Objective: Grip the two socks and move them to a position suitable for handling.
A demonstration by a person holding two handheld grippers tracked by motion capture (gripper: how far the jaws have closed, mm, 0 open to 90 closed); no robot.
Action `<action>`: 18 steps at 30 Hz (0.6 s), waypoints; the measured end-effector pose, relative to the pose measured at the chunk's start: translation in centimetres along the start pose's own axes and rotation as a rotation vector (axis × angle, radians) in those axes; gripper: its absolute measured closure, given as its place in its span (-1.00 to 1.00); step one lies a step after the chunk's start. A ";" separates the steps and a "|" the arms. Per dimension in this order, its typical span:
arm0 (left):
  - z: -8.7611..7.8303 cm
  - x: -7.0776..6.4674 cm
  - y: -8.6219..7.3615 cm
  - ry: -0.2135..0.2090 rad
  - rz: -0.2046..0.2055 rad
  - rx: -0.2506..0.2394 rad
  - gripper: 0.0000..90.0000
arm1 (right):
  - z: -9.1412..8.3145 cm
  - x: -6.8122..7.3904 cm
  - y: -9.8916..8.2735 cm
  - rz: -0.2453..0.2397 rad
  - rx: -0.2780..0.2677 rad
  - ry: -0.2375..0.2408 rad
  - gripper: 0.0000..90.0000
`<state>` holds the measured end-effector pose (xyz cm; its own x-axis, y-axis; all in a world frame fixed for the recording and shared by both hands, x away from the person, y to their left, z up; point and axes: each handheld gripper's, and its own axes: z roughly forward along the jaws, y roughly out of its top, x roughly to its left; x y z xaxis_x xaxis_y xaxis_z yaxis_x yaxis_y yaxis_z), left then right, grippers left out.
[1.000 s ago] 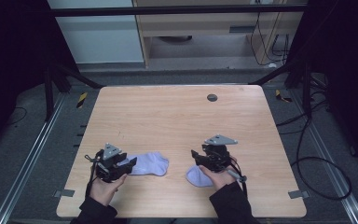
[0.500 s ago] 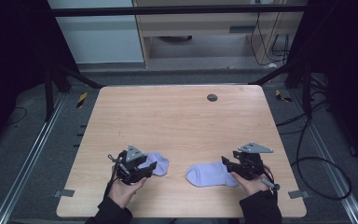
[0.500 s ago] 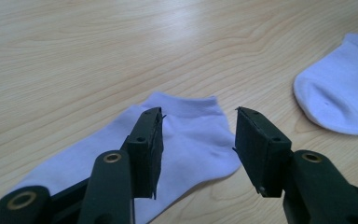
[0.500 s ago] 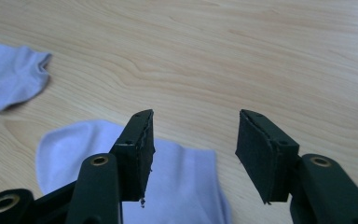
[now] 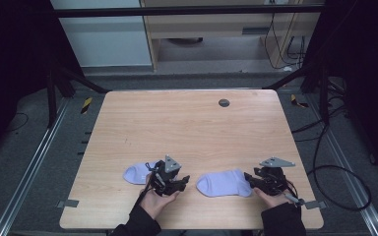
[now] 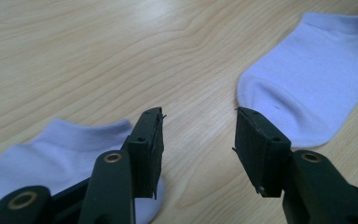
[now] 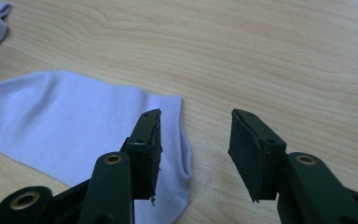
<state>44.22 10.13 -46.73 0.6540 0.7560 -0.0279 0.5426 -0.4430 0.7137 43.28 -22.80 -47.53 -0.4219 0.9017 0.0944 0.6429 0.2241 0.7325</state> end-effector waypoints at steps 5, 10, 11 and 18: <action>1.0 -0.8 0.2 -0.015 0.013 0.020 0.14 | 0.5 0.1 -0.3 -0.019 0.035 0.011 0.23; 2.0 -1.6 0.4 -0.034 0.021 0.039 0.19 | 1.1 0.3 -0.5 -0.041 0.072 0.013 0.30; 2.1 -1.8 0.4 -0.036 0.023 0.043 0.20 | 1.3 0.3 -0.6 -0.046 0.082 0.011 0.32; 3.3 -2.7 0.5 -0.058 0.029 0.071 0.35 | 1.6 0.3 -0.9 -0.045 0.112 0.022 0.47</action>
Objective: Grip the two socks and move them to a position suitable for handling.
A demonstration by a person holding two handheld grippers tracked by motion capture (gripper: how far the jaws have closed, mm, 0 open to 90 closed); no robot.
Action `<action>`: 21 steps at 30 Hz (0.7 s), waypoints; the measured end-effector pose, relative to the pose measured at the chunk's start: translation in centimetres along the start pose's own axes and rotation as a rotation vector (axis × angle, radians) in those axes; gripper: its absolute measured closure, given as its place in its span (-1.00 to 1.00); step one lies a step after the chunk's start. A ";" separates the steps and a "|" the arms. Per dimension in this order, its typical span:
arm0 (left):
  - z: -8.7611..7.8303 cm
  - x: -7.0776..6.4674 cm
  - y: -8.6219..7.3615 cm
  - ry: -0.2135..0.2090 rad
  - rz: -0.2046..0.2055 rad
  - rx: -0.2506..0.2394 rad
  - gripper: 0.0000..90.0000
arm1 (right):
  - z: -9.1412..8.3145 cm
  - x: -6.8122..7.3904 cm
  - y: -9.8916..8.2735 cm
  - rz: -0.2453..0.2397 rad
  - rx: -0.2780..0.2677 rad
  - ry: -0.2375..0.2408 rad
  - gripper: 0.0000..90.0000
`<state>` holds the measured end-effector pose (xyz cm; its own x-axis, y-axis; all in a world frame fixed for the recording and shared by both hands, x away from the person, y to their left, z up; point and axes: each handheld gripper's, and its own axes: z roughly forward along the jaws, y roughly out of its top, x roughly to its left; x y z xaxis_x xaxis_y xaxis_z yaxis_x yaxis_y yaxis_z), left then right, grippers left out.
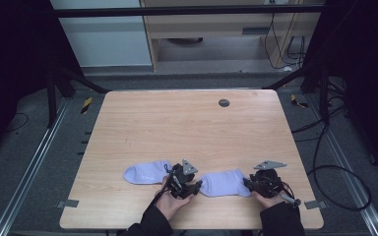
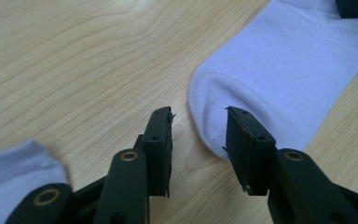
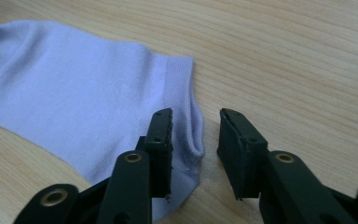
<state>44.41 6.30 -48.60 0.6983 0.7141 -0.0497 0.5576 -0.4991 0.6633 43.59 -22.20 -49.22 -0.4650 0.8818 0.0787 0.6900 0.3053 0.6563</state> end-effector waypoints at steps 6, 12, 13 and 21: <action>0.6 -0.4 0.0 -0.006 -0.012 0.020 0.57 | 0.0 0.1 0.0 -0.004 0.013 0.007 0.70; 0.6 -0.5 0.1 -0.004 -0.009 0.015 0.92 | -0.2 0.6 0.3 -0.011 0.014 0.019 0.91; 0.4 -0.4 0.1 -0.008 -0.008 0.010 0.94 | -0.3 0.7 0.3 -0.009 0.010 0.020 0.91; -2.3 1.1 0.0 -0.022 -0.012 -0.010 0.96 | -1.7 2.4 1.2 -0.027 -0.055 0.074 0.91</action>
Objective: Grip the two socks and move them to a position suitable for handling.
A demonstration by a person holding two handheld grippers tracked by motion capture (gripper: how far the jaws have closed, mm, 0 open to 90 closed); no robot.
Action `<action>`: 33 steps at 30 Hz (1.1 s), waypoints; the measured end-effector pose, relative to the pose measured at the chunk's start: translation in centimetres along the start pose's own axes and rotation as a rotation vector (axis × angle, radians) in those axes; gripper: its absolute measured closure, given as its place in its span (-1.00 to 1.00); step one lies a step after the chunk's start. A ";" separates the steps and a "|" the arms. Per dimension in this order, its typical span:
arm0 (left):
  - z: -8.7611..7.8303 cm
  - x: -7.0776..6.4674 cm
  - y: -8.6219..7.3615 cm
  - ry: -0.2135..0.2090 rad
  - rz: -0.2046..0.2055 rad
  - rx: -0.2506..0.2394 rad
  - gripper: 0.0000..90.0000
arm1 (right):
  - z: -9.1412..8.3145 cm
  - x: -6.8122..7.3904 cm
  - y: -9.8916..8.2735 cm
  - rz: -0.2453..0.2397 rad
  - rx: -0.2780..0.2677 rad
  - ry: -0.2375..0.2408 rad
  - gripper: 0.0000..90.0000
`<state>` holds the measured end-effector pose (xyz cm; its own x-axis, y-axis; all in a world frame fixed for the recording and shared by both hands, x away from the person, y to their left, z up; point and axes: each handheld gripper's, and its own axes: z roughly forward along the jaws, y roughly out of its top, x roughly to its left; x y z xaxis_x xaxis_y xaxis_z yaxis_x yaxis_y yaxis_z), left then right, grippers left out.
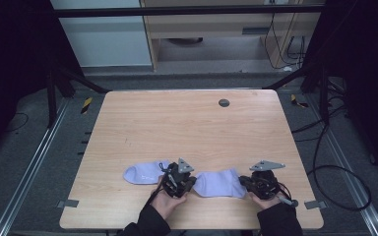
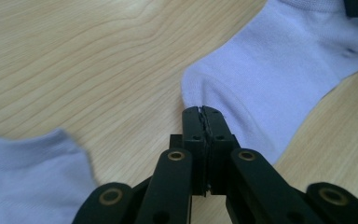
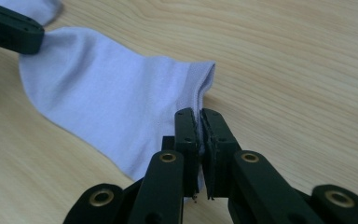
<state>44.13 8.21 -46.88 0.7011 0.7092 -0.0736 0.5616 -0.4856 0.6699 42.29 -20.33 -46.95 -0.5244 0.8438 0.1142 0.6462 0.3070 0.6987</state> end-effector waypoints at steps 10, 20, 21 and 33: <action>-2.9 2.4 -2.8 0.003 -0.009 0.044 0.96 | 0.7 3.5 1.1 -0.042 -0.011 0.074 0.91; -3.7 3.6 -4.4 0.026 -0.004 0.077 0.96 | 2.6 5.1 1.0 -0.059 0.030 0.107 0.90; -3.6 3.6 -4.5 0.028 -0.009 0.075 0.96 | 2.8 5.3 0.9 -0.059 0.035 0.112 0.89; -3.4 3.5 -5.3 0.025 -0.004 0.103 0.96 | 3.5 5.5 0.6 -0.071 0.063 0.112 0.87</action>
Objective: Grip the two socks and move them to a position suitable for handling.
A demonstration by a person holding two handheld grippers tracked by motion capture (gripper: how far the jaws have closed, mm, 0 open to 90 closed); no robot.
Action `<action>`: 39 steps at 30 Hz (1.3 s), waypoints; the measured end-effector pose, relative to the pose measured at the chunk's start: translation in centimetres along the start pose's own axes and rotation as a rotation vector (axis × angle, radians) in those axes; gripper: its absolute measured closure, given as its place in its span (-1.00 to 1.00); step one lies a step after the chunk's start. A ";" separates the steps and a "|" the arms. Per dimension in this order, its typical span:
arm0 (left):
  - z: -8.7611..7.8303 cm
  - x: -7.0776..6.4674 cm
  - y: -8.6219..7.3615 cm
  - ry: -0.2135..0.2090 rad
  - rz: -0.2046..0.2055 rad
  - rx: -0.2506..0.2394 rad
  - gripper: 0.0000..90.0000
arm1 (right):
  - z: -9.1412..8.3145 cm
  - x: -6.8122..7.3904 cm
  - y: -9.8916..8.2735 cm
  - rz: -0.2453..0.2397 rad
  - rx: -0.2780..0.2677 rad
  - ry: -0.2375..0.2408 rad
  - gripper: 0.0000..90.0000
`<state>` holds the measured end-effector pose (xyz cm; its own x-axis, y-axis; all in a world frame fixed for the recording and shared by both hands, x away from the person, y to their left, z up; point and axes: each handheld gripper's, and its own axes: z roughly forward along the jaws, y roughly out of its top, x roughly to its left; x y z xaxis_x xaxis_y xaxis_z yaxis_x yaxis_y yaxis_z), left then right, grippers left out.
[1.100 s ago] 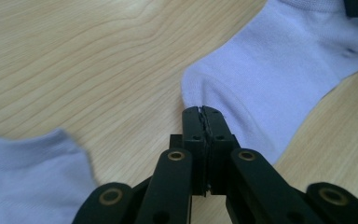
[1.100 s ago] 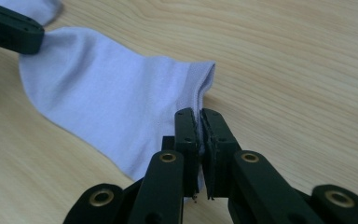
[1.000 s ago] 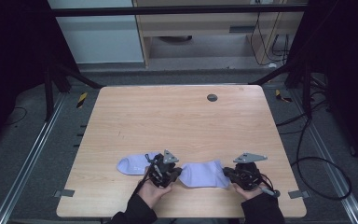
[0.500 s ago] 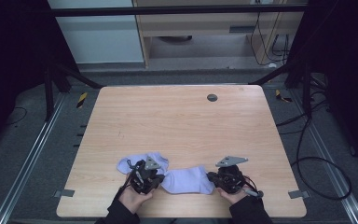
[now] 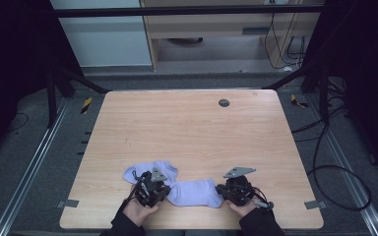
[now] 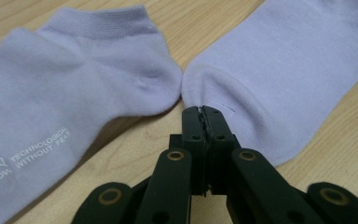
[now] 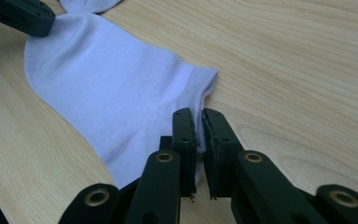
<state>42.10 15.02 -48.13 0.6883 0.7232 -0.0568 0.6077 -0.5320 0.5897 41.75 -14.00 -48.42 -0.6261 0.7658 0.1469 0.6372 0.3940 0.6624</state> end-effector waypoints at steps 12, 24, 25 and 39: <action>0.3 -0.1 -0.1 0.005 0.002 -0.011 0.80 | -0.4 -0.1 -0.5 0.006 0.012 -0.018 0.78; -2.9 2.1 0.1 0.072 -0.057 -0.140 0.35 | -2.2 -1.1 0.0 0.051 -0.101 -0.071 0.45; -3.1 2.4 0.1 0.080 -0.064 -0.147 0.30 | -2.4 -1.2 0.1 0.053 -0.112 -0.076 0.43; -5.7 8.5 -1.7 0.240 -0.167 -0.187 0.03 | -2.6 -1.1 3.3 0.068 -0.186 -0.091 0.14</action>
<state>44.66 24.60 -45.01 0.4589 0.8884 0.0131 0.6058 -0.3237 0.7268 43.38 -14.81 -44.48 -0.5360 0.8335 0.1344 0.5776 0.2459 0.7784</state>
